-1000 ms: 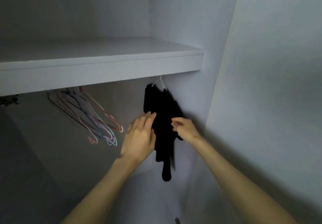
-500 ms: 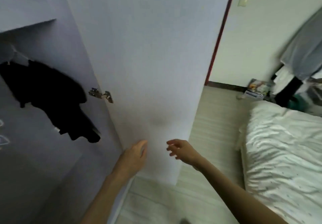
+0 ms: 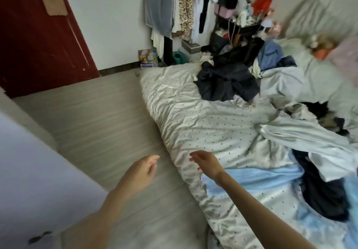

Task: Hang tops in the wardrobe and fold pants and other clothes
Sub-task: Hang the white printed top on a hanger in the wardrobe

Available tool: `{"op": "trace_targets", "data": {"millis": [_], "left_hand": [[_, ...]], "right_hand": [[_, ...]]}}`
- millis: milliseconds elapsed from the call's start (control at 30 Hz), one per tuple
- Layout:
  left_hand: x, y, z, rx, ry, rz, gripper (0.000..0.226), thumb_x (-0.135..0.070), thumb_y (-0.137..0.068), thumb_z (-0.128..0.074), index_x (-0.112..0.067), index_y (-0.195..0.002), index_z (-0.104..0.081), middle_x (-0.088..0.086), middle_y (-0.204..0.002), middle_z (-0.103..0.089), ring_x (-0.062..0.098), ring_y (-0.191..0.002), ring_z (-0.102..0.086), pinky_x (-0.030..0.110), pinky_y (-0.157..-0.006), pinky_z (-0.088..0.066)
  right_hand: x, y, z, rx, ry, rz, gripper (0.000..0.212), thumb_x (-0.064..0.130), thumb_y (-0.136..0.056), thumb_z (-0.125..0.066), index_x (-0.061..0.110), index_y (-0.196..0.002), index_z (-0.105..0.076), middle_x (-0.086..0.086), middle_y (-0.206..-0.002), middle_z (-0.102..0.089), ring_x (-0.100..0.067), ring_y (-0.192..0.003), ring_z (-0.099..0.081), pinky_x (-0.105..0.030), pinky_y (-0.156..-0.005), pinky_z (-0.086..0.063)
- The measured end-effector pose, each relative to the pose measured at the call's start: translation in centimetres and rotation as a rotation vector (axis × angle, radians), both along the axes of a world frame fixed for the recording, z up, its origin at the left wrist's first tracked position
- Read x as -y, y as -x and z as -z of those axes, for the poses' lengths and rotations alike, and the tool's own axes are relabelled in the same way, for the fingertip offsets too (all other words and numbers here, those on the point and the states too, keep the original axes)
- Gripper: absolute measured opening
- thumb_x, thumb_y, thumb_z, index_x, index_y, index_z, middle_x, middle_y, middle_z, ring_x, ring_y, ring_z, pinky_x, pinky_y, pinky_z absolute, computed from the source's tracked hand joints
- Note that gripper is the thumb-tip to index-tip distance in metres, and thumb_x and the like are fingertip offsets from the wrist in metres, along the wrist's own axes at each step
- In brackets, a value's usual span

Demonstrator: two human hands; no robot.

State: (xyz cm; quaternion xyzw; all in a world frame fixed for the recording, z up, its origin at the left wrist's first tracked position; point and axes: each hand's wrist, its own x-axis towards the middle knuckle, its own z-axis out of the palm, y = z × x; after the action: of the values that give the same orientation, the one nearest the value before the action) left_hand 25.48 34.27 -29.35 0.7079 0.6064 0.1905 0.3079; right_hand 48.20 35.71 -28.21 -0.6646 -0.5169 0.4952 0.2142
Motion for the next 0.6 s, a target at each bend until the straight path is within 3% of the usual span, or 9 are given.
{"op": "trace_targets", "data": {"millis": [133,200,333,467,600], "left_hand": [[-3.6,-10.6,1.6,-0.016,0.031,0.157,0.032,-0.013,-0.094,-0.050,-0.011,-0.125,-0.057,0.006,-0.117,-0.065,0.020,-0.109,-0.061,0.034,-0.094,-0.046],[-4.9,-17.8,3.1,-0.039,0.097,0.243,0.033,-0.013,-0.095,-0.049,-0.012,-0.127,-0.055,0.006,-0.120,-0.062,0.020,-0.111,-0.059,0.036,-0.095,-0.046],[-6.8,-29.0,6.0,-0.125,0.197,0.393,0.034,-0.016,-0.097,-0.044,-0.019,-0.130,-0.051,0.001,-0.125,-0.060,0.017,-0.108,-0.059,0.033,-0.093,-0.047],[-8.7,-38.3,7.1,-0.206,0.254,0.538,0.034,-0.016,-0.098,-0.039,-0.019,-0.130,-0.050,0.004,-0.125,-0.059,0.019,-0.107,-0.059,0.036,-0.092,-0.047],[-9.3,-44.5,7.8,-0.147,0.223,0.520,0.032,-0.021,-0.099,-0.040,-0.022,-0.129,-0.052,0.000,-0.123,-0.062,0.017,-0.098,-0.064,0.039,-0.088,-0.051]], "right_hand": [[0.0,-11.4,1.4,-0.017,-0.007,0.228,0.025,0.012,-0.095,-0.047,0.005,-0.112,-0.064,-0.014,-0.109,-0.068,-0.022,-0.104,-0.059,-0.040,-0.094,-0.045],[0.2,-18.5,2.5,0.045,-0.036,0.289,0.027,0.009,-0.095,-0.047,0.004,-0.115,-0.063,-0.014,-0.112,-0.068,-0.023,-0.106,-0.060,-0.036,-0.092,-0.046],[-0.5,-29.8,5.1,0.303,-0.107,0.346,0.028,0.012,-0.096,-0.047,0.008,-0.117,-0.064,-0.010,-0.119,-0.065,-0.026,-0.112,-0.058,-0.023,-0.087,-0.040],[-2.9,-39.9,6.8,0.623,-0.076,0.298,0.039,0.023,-0.095,-0.050,0.012,-0.132,-0.051,-0.012,-0.133,-0.052,-0.029,-0.127,-0.042,-0.034,-0.103,-0.033],[-5.6,-47.4,7.8,0.877,-0.073,0.135,0.056,0.030,-0.094,-0.051,0.020,-0.145,-0.031,-0.007,-0.149,-0.031,-0.025,-0.141,-0.019,-0.042,-0.115,-0.017]]}}
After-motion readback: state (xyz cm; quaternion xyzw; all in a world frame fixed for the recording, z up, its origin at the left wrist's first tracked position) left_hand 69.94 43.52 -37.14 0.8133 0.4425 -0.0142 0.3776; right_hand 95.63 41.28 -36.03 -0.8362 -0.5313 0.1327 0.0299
